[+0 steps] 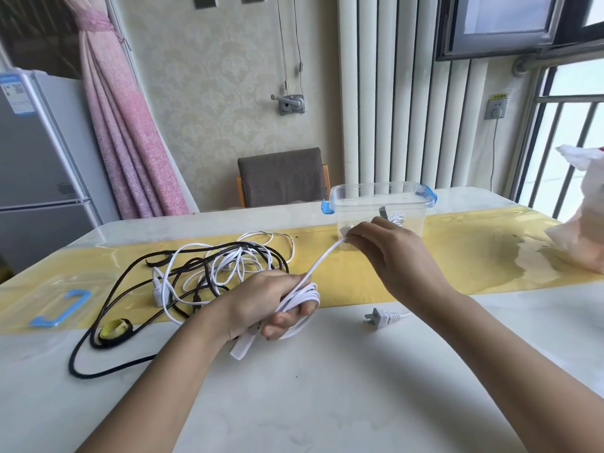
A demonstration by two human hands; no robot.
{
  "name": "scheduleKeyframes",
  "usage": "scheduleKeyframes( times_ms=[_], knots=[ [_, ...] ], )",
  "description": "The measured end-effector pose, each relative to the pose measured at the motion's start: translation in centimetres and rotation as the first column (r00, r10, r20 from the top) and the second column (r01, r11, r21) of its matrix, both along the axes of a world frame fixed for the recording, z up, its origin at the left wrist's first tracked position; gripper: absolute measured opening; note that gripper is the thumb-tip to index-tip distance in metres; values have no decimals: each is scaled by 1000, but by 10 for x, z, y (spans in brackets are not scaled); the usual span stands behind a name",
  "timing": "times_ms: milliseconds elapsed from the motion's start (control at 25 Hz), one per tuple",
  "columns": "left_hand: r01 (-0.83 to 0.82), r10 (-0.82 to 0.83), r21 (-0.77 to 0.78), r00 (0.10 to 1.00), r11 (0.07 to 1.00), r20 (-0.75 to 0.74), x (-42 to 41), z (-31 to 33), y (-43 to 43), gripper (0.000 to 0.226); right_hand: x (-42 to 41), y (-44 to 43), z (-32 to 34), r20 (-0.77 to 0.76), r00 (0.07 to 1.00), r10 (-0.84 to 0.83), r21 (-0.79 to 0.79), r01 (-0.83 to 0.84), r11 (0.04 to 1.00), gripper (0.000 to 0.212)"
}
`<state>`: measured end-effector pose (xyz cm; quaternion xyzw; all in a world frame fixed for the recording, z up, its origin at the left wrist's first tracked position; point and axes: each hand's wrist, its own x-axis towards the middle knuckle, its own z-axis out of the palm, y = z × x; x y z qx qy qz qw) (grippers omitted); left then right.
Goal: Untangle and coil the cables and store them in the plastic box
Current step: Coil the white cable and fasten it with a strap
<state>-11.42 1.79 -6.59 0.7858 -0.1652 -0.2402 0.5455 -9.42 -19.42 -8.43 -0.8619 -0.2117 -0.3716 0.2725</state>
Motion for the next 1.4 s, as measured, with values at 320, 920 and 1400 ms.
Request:
scheduleKeyframes(
  times_ms=[320, 920, 1400],
  knots=[
    [108, -316, -599, 914, 793, -254, 11, 9, 11, 31, 6, 6, -14, -67, 996, 58, 46, -55, 997, 18],
    [-307, 298, -820, 938, 483, -176, 18, 4, -3, 27, -17, 37, -24, -378, 878, 294, -149, -371, 916, 26],
    [-226, 136, 72, 781, 971, 610, 17, -19, 4, 32, -30, 34, 4, 63, 954, 294, -137, -283, 949, 21]
  ],
)
